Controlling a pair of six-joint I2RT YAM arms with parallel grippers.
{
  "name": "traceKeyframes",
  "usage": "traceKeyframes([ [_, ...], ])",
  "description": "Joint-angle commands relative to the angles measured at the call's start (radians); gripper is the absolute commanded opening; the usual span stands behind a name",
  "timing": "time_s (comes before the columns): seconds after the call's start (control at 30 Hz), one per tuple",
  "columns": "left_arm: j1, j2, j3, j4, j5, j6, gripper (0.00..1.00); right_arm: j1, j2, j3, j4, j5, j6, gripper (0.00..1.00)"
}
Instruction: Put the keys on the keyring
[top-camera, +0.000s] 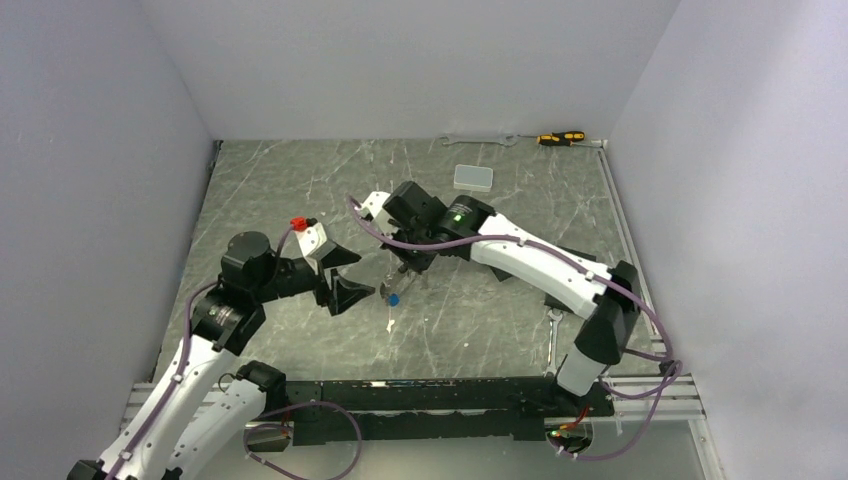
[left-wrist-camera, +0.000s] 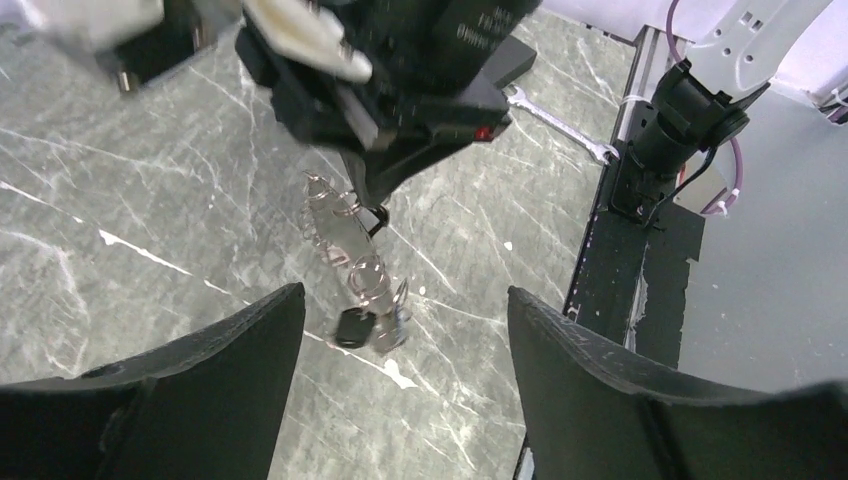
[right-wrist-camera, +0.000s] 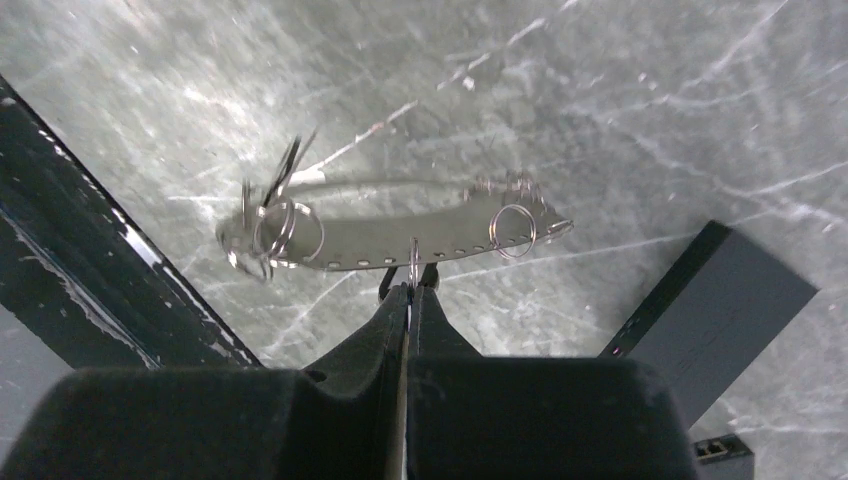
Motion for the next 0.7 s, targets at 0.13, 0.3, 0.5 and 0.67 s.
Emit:
traceKeyframes([
  [0.13, -0.024, 0.074, 0.044, 0.034, -0.044, 0.032, 0.74, -0.075, -0.058, -0.102, -0.075, -0.019, 0.110, 0.00],
  [0.3, -0.030, 0.114, 0.053, 0.060, 0.061, 0.029, 0.69, -0.086, -0.171, -0.162, 0.032, -0.183, 0.091, 0.00],
  [0.5, -0.064, 0.103, 0.052, 0.099, 0.152, 0.005, 0.64, -0.086, -0.191, -0.161, 0.108, -0.325, -0.001, 0.00],
  [0.67, -0.075, 0.096, 0.039, 0.110, 0.183, -0.006, 0.60, -0.081, -0.243, -0.181, 0.194, -0.466, -0.077, 0.00],
])
